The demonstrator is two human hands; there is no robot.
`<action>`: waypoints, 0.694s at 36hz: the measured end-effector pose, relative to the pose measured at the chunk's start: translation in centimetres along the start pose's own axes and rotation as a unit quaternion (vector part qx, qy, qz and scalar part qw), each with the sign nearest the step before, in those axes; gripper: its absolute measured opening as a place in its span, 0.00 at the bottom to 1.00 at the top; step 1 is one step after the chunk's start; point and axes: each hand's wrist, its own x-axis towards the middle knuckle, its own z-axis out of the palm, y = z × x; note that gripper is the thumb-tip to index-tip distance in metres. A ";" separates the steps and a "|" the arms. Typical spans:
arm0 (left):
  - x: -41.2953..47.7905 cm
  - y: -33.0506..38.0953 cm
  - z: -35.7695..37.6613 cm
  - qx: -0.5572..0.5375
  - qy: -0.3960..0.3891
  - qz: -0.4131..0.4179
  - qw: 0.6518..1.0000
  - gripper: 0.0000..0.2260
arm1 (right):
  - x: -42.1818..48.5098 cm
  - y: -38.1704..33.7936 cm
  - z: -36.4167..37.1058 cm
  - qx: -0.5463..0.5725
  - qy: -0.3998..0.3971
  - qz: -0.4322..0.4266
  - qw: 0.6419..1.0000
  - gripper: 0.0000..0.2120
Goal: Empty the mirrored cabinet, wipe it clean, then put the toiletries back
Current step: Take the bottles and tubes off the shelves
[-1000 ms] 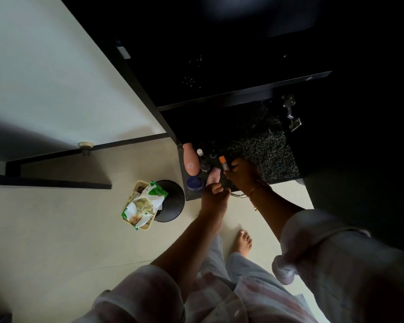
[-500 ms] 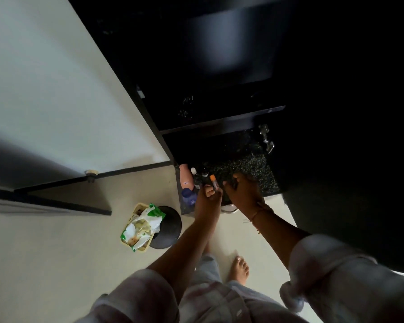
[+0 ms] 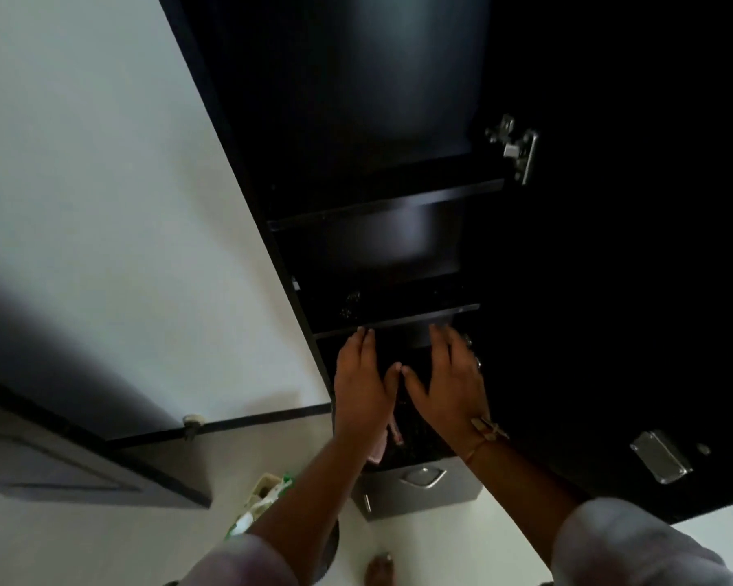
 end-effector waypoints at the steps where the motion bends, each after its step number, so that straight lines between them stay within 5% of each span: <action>1: 0.5 0.4 -0.6 0.016 0.014 0.022 1.000 0.29 | 0.6 -0.3 -0.6 0.002 0.016 -0.005 1.000 0.37; 25: 16.0 12.7 -19.4 0.133 0.255 0.210 0.935 0.31 | 16.7 -12.5 -17.7 0.057 0.311 -0.093 0.944 0.39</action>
